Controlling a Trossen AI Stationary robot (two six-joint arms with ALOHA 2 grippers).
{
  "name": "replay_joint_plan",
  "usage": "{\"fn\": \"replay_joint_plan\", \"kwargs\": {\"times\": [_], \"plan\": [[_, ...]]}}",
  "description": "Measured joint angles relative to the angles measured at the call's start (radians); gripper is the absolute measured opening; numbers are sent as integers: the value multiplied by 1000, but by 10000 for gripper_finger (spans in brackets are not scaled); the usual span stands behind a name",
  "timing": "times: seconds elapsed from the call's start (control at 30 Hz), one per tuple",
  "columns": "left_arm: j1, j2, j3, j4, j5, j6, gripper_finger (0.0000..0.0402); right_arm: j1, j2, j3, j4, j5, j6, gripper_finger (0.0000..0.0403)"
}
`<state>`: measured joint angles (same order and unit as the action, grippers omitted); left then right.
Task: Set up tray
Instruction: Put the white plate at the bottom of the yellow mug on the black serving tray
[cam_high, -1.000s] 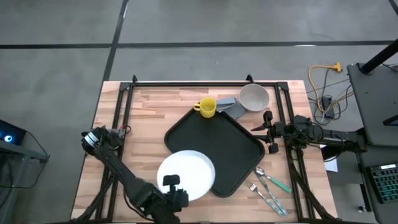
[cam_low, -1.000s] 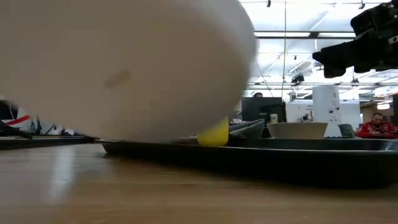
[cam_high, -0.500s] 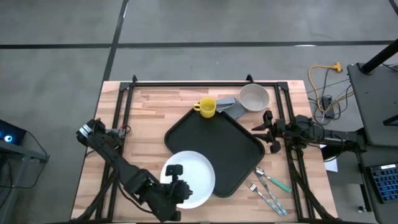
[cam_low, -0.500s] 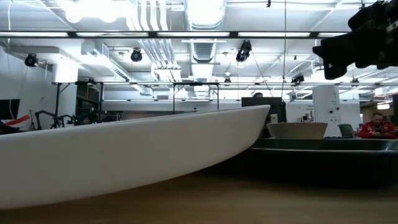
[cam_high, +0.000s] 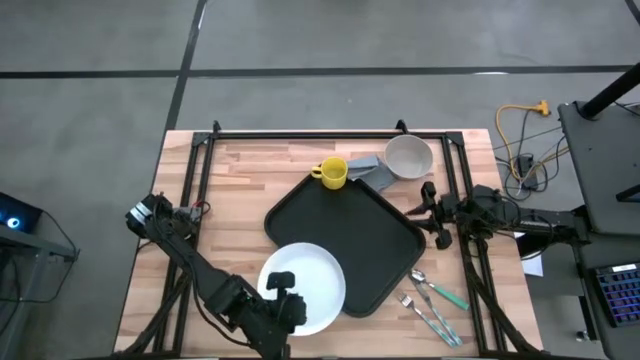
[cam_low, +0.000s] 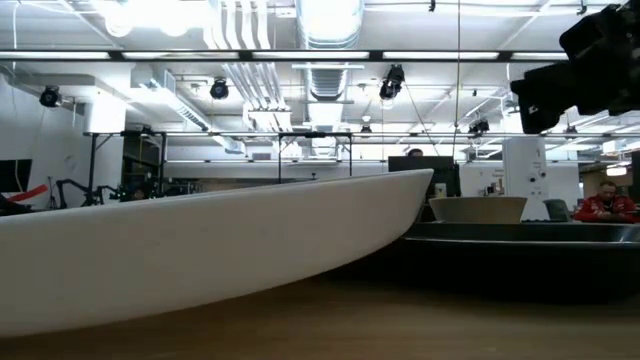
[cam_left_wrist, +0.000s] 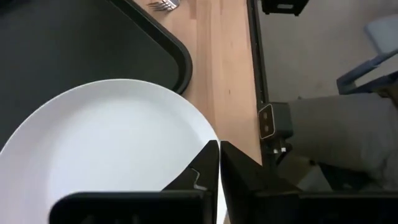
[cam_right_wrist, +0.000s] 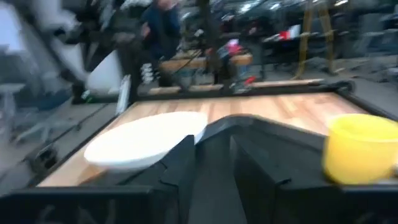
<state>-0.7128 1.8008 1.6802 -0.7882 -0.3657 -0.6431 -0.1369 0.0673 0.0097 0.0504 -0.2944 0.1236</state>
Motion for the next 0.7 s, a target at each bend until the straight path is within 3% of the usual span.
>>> {"fn": "replay_joint_plan", "kwargs": {"times": [0.1, 0.17, 0.57, 0.7], "plan": [[-5, 0, -2, 2, 0, -33, 0, 8, 42, 0, 5, -52, -73, 25], [-5, 0, -9, -1, 2, -56, 0, 15, 79, 0, 7, -83, -147, 14], [-6, 0, -116, 8, 84, -219, 0, 69, 269, 0, 9, -85, -753, 7], [-6, 1, -145, 27, 105, -262, 0, 100, 312, 0, 13, -15, -877, 7]]}}
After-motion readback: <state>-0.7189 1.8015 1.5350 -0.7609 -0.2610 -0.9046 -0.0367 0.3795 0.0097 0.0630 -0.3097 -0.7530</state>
